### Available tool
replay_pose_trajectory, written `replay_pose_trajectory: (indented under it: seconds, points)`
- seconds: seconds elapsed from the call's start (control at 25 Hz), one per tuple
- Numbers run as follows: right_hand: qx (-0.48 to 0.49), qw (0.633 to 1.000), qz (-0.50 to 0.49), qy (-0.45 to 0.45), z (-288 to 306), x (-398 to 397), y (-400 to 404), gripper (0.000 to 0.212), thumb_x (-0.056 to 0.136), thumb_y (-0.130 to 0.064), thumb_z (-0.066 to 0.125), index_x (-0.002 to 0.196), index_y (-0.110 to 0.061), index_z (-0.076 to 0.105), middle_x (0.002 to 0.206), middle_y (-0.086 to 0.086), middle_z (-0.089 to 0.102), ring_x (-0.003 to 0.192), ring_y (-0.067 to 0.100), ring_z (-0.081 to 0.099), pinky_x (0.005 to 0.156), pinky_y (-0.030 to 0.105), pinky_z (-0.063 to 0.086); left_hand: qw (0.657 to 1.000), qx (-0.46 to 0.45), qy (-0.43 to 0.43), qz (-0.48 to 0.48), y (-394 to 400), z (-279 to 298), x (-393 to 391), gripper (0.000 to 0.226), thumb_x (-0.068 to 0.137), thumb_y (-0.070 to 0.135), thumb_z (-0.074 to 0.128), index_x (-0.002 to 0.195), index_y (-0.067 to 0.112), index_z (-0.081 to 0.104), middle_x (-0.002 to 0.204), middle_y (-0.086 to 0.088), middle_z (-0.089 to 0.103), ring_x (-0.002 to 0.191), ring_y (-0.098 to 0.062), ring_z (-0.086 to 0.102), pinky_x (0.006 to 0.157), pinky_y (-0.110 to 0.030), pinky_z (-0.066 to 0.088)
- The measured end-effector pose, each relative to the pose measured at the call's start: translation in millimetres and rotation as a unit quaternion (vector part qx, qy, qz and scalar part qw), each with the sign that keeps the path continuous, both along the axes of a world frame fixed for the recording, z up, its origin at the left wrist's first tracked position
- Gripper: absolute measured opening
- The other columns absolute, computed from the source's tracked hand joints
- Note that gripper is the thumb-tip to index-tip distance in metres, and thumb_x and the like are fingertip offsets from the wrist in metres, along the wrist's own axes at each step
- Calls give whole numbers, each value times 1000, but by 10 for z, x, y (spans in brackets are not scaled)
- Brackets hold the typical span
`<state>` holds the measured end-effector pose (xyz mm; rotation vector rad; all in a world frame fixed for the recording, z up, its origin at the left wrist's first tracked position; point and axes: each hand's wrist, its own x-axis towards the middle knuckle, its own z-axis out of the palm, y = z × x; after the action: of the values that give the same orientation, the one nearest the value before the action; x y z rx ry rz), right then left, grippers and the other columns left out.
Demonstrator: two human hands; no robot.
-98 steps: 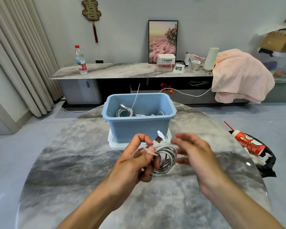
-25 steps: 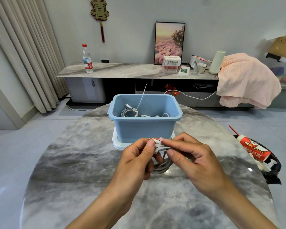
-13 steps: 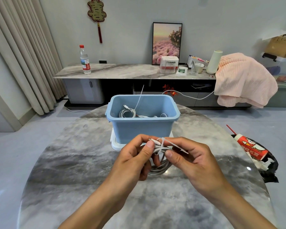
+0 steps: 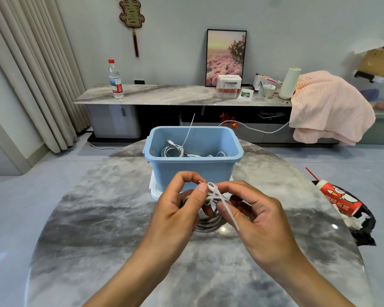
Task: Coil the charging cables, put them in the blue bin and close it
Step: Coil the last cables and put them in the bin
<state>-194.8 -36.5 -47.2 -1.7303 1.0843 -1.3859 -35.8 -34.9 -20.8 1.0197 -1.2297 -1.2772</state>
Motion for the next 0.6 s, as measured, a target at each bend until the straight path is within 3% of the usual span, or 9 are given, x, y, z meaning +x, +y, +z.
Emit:
replay_pose_trajectory:
  seconds: [0.16,0.36,0.6]
  points:
    - [-16,1000,3,-1,5,10,15,24,91,-12,66,111,-25,71,105,2,69,91,28,66,80,51,55,1000,-5,-17,-11,11,30,6,11,93,33,55,86,25,60,55,9,52,48,-10,35,46,-18,29]
    - [-17,1000,-6,-18,27,48,60,26,91,-7,67,112,-22,71,111,-3,71,109,24,66,90,37,55,1000,-27,-7,8,35,45,-36,9,98,21,51,93,15,54,57,9,57,44,-5,41,45,-12,33]
    - [14,997,-41,-60,37,106,53,27,85,-5,73,101,-27,74,95,-4,73,82,17,67,79,28,55,999,-12,29,20,52,68,-49,13,100,19,47,94,8,44,50,10,52,44,-8,36,42,-15,31]
